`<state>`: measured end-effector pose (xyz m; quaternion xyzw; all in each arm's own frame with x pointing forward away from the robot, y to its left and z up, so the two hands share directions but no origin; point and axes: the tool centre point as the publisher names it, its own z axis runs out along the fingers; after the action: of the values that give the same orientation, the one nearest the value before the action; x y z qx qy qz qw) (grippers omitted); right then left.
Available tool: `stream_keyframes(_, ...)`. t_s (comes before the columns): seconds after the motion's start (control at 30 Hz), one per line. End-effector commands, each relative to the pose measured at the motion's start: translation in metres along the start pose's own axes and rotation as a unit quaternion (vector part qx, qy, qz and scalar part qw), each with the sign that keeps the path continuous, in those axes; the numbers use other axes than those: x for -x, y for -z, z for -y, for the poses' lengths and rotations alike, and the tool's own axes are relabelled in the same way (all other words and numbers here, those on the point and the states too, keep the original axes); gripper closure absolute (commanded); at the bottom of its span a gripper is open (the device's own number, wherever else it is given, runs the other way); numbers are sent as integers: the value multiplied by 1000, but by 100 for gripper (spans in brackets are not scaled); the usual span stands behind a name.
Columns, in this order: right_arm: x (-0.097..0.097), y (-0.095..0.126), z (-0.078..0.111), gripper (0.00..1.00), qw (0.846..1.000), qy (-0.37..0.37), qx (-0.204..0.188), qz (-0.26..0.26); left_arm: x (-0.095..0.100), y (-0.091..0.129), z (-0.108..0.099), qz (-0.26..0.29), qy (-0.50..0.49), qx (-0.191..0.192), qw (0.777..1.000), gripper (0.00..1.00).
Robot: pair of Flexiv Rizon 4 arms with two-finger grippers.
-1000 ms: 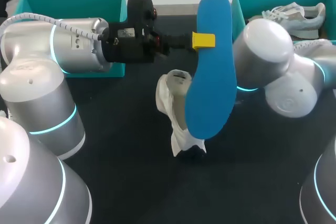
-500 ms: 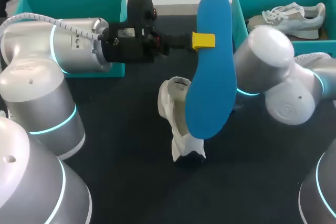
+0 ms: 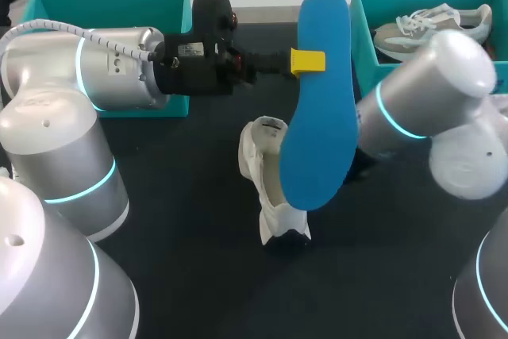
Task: Take the shoe out of the shoebox, open the shoe tongue, remove and reinsert the insole, then place the shoe into the shoebox
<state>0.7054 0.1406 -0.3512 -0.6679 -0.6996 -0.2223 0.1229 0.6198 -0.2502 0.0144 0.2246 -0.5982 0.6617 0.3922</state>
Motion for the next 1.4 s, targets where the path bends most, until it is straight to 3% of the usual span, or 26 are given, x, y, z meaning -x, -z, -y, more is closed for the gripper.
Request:
stream_keyframes(0.03,4,8,4,0,1000,0,2,-6,1,-2,-1,0,0,-1,1000,100)
stream_keyframes(0.43,4,8,4,0,1000,0,2,-6,1,-2,-1,0,0,-1,1000,100)
stream_keyframes(0.7,-31,53,-5,0,990,-8,30,-134,1,-2,-1,0,0,-1,1000,100)
stream_keyframes(0.9,-35,76,-6,0,975,-13,26,-221,1,-2,-1,0,0,-1,1000,100)
stream_keyframes(1.0,-32,91,-9,0,958,-38,19,-285,1,-2,-1,0,0,-1,1000,100)
stream_keyframes(1.4,-29,99,-10,0,953,-62,8,-296,1,-2,-1,0,0,-1,1000,100)
